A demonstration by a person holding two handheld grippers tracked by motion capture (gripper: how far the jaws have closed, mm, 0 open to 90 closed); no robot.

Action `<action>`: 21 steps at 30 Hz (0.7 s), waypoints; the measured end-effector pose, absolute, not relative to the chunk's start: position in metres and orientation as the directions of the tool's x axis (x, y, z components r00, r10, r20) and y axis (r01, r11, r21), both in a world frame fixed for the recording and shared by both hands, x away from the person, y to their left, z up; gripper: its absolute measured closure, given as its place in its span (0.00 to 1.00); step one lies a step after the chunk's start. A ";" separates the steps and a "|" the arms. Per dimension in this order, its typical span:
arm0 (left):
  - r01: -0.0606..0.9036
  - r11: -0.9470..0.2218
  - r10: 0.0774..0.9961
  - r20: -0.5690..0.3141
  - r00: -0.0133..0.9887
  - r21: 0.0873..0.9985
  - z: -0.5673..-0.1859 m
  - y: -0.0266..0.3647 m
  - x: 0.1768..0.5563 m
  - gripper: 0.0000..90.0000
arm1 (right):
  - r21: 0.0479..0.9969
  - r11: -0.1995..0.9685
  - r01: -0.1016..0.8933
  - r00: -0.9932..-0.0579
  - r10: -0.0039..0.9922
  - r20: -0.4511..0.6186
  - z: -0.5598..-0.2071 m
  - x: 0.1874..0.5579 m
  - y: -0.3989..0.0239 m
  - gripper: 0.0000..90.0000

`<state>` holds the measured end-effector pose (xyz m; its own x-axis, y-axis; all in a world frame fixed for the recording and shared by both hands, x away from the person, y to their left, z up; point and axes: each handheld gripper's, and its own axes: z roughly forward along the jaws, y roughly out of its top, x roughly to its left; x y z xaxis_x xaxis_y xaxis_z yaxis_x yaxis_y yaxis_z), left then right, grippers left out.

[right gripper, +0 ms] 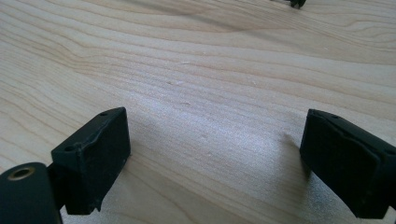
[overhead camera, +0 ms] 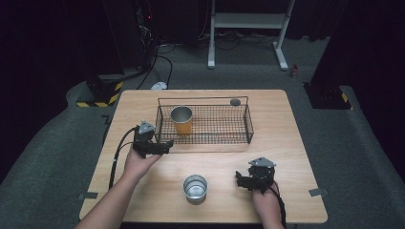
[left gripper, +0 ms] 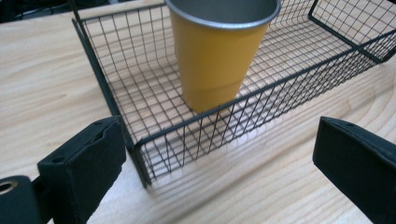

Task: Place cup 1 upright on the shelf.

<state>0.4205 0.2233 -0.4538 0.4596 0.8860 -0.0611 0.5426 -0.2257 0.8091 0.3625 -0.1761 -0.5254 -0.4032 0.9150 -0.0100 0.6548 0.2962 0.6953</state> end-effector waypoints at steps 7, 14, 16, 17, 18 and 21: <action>0.547 -0.238 0.884 -0.054 0.464 0.803 -0.462 0.228 0.413 0.04 | 0.695 0.295 0.655 -0.402 0.915 -0.010 -0.525 0.362 -0.176 0.09; 0.563 -0.240 0.884 -0.061 0.463 0.791 -0.474 0.235 0.403 0.04 | 0.695 0.295 0.656 -0.402 0.916 -0.009 -0.525 0.362 -0.176 0.10; 0.569 -0.243 0.885 -0.061 0.462 0.785 -0.478 0.237 0.401 0.04 | 0.695 0.295 0.656 -0.402 0.915 -0.009 -0.525 0.362 -0.176 0.10; 0.572 -0.244 0.885 -0.062 0.462 0.783 -0.479 0.238 0.400 0.04 | 0.695 0.295 0.656 -0.402 0.915 -0.009 -0.525 0.362 -0.176 0.10; 0.577 -0.248 0.886 -0.059 0.461 0.779 -0.482 0.238 0.399 0.04 | 0.695 0.295 0.656 -0.402 0.916 -0.009 -0.525 0.362 -0.176 0.10; 0.584 -0.254 0.885 -0.059 0.462 0.771 -0.487 0.240 0.397 0.04 | 0.695 0.296 0.655 -0.403 0.915 -0.010 -0.525 0.361 -0.176 0.10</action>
<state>0.3975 0.2397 -0.4869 0.4623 0.8848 -0.0585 0.5841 -0.2542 0.7708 0.3613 -0.1765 -0.5254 -0.4028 0.9152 -0.0104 0.6553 0.2963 0.6948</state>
